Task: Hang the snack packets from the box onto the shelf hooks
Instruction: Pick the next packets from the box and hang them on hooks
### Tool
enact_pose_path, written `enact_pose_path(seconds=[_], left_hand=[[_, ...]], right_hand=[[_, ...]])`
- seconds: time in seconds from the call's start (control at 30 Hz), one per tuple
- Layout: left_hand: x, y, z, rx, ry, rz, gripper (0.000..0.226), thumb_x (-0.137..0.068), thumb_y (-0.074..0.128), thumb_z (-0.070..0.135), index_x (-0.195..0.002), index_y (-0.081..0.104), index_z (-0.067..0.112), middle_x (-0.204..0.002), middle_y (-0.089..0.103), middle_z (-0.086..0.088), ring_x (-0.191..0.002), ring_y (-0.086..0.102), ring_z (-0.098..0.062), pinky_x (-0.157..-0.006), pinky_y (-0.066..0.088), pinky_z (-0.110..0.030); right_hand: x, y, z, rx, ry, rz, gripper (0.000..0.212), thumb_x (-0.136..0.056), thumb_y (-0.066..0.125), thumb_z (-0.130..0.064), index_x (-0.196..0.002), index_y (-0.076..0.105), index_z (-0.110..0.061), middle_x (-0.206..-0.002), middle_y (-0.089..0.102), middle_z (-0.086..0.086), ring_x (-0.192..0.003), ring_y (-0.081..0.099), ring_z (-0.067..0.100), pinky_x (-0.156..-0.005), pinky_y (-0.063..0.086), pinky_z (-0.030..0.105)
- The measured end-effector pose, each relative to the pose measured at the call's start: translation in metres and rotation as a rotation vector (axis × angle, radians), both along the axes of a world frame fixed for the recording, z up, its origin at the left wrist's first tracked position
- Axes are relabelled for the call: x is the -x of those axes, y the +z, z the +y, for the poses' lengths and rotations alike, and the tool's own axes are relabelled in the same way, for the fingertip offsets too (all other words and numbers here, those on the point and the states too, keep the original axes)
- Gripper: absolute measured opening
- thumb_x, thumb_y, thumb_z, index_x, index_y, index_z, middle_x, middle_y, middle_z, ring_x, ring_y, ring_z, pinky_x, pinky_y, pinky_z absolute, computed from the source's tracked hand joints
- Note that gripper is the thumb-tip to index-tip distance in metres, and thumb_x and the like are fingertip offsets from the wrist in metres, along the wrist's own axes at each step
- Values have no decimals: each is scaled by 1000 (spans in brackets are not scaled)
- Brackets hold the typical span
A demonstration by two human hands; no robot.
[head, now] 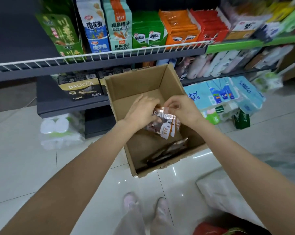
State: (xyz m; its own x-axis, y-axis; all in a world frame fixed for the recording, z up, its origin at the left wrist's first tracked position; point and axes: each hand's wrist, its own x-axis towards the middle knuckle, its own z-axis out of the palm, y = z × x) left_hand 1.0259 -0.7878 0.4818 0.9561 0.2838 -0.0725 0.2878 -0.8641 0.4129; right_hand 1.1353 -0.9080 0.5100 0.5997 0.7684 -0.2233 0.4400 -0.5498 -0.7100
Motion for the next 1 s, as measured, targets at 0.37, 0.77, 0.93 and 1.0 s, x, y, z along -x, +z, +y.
enact_pose_path(seconds=[0.37,0.77,0.93,1.0], left_hand=[[-3,97,40,350,243,-276,19,-78,75,27,-78,59,18,-77,65,-3,-77,65,-23,-65,50,-31],[-26,178,100,406,529,-415,33,-81,72,32,-63,57,10,-63,59,-7,-63,55,-22,-62,45,-34],[-36,204,117,315,623,-425,32,-85,68,30,-66,59,6,-62,58,-10,-57,55,-22,-63,49,-35],[-40,212,122,278,645,-452,30,-85,68,29,-68,61,6,-58,56,-7,-53,54,-21,-58,48,-30]], right_hand=[[-21,88,20,-257,-7,38,24,-82,71,-28,-90,64,-5,-79,65,11,-72,57,11,-67,42,16],[-78,150,81,-501,-19,119,19,-81,70,-5,-64,62,-8,-58,61,-6,-54,55,-1,-57,41,12],[-97,170,116,-545,-43,133,34,-72,79,-8,-54,50,-8,-58,46,9,-55,43,25,-55,39,31],[-103,176,125,-536,-6,100,33,-75,78,-12,-54,51,-10,-58,47,8,-57,42,16,-57,33,25]])
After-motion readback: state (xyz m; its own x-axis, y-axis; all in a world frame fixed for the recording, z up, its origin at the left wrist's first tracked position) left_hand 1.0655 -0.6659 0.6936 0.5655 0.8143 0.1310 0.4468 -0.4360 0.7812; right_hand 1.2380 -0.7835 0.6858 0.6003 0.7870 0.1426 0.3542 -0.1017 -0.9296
